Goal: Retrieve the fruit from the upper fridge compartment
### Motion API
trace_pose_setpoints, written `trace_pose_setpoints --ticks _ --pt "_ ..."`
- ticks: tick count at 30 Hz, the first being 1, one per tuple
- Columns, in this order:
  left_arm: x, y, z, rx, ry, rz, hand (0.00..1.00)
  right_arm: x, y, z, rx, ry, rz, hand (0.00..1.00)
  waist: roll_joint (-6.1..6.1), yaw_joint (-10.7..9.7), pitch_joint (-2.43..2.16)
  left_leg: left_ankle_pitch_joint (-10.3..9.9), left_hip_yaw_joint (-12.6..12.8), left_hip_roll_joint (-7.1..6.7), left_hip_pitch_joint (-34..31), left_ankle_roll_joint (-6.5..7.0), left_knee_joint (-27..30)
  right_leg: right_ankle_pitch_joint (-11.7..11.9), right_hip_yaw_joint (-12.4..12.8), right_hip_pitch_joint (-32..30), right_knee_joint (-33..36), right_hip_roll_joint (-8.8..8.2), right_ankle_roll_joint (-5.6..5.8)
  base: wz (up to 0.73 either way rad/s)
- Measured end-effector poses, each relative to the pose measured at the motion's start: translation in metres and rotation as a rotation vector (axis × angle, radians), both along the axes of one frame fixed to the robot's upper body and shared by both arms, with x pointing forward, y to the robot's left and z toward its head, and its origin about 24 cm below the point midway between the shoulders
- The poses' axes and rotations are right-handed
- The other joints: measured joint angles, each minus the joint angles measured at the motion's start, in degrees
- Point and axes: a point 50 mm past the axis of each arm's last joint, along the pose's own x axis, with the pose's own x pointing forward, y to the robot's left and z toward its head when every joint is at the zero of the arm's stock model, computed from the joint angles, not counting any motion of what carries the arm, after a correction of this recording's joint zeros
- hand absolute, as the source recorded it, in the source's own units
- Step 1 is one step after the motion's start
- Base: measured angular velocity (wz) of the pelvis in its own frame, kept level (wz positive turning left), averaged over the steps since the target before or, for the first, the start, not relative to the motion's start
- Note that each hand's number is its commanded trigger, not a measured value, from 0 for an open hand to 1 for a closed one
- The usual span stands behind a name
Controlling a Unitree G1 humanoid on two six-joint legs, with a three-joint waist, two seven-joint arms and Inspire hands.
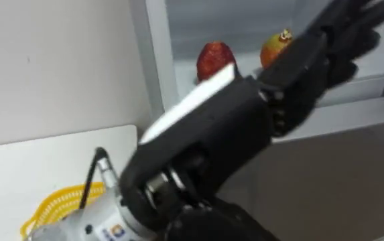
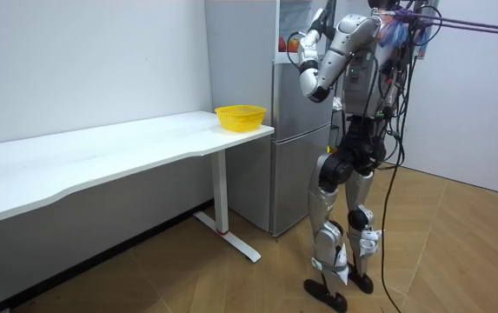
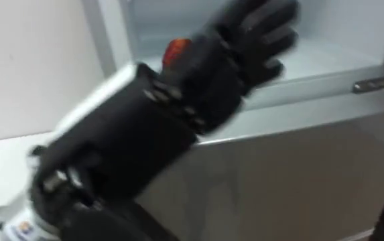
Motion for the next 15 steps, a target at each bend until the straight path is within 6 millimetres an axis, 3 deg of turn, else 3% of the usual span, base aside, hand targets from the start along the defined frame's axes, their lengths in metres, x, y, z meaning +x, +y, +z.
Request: trace_pose_setpoints --ticks 1,5,9,15 --pt "0.002 0.009 0.002 -0.030 -0.001 0.054 0.00 -0.004 0.000 -0.001 -0.005 0.005 -0.006 0.00 -0.06 0.97 -0.25 0.00 0.10 0.00 0.16 0.00 0.03 -0.04 0.05 -0.01 0.00 -0.03 -0.04 0.00" --pt "0.004 0.034 0.008 -0.151 -0.010 0.218 0.00 -0.018 0.003 -0.003 -0.011 0.025 -0.012 0.00 -0.10 1.65 -0.24 0.03 -0.21 -0.11 0.71 -0.04 0.11 -0.11 -0.26 0.77 0.00 -0.14 -0.09 0.04" --pt "0.003 0.070 -0.006 -0.220 0.042 0.470 0.00 -0.041 0.003 -0.005 -0.017 0.059 -0.079 0.00 -0.70 2.38 -0.75 0.06 -0.70 -0.41 1.47 -0.01 0.20 -0.92 -0.94 1.05 0.31 -0.46 -0.08 0.05" --pt "-0.009 0.126 -0.023 -0.343 0.106 0.864 0.00 -0.067 0.002 -0.005 -0.019 0.100 -0.145 0.00 -0.78 4.08 -0.63 0.02 -1.80 -0.65 1.46 0.02 0.34 -0.97 -1.88 1.71 0.23 -0.27 -0.06 0.08"
